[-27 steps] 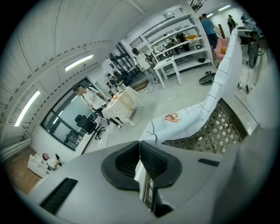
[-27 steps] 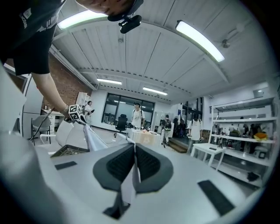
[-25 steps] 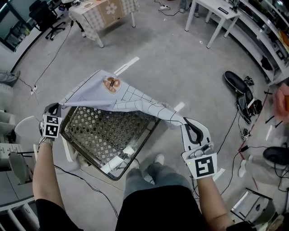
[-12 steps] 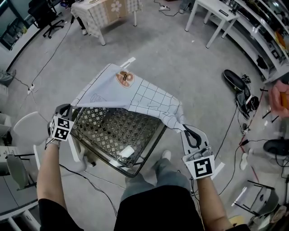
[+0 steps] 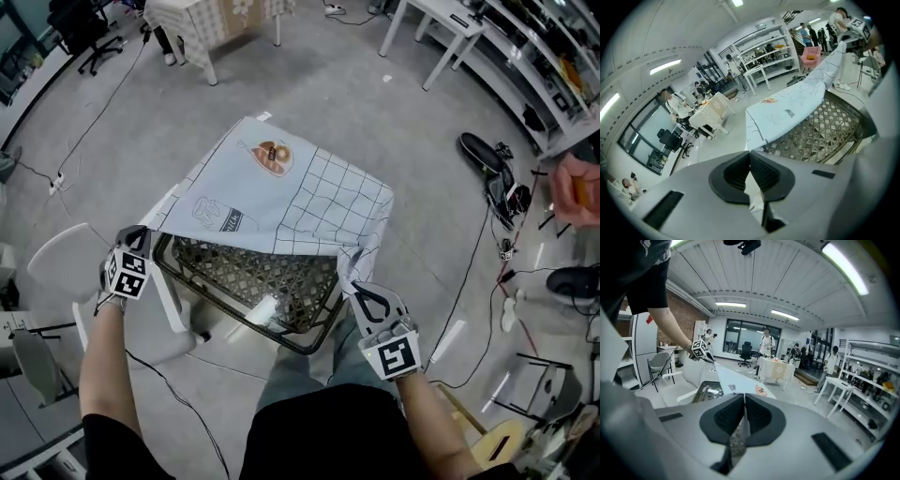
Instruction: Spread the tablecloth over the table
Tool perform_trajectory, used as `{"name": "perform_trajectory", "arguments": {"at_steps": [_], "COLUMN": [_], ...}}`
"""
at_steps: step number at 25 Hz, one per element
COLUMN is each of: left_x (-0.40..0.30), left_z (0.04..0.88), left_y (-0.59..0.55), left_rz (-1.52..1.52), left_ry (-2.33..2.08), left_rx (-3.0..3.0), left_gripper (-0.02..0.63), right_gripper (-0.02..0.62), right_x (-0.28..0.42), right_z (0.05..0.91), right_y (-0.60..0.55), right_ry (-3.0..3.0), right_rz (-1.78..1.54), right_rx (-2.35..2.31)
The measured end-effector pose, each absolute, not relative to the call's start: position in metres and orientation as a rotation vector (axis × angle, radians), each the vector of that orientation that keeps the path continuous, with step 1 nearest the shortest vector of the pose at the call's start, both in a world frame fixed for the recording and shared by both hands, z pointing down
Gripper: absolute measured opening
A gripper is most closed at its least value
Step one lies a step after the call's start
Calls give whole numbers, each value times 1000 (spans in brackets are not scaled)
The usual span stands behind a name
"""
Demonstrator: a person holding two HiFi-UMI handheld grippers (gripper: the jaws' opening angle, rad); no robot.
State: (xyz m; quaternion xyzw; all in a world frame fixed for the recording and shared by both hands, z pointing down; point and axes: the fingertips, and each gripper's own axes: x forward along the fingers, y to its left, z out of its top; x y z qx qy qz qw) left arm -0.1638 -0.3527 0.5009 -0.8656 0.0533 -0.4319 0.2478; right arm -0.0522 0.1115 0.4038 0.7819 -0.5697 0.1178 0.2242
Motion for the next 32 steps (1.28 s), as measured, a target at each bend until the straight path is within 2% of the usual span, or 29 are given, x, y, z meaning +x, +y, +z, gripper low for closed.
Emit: {"name": "perform_trajectory", "arguments": {"at_steps": [5, 11, 14, 21, 23, 25, 32], "left_x": [-196, -275, -305, -250, -253, -251, -194], "left_z": [504, 476, 478, 547, 573, 595, 644], "left_y": [-378, -464, -460, -375, -348, -322, -298], "left_rz": [-1188, -1251, -1296, -1359, -1380, -1381, -1332], "left_ry": [178, 679, 674, 318, 151, 21, -115], "left_rx": [-2372, -2533, -2558, -2479, -2446, -2419, -2372], "left_gripper": [12, 11, 11, 15, 58, 132, 226], "right_gripper": [9, 9, 10, 9, 9, 10, 10], "right_x": [-85, -116, -132, -133, -157, -174, -195], "right_z": [417, 414, 412, 420, 417, 416, 415], "right_y": [90, 72, 70, 65, 56, 52, 50], "right_ry": [-1600, -1692, -1771, -1908, -1919, -1922, -1929], "right_rz": [365, 376, 365, 368, 354, 350, 353], "right_rx": [2074, 1961, 1891, 1787, 1765, 1760, 1761]}}
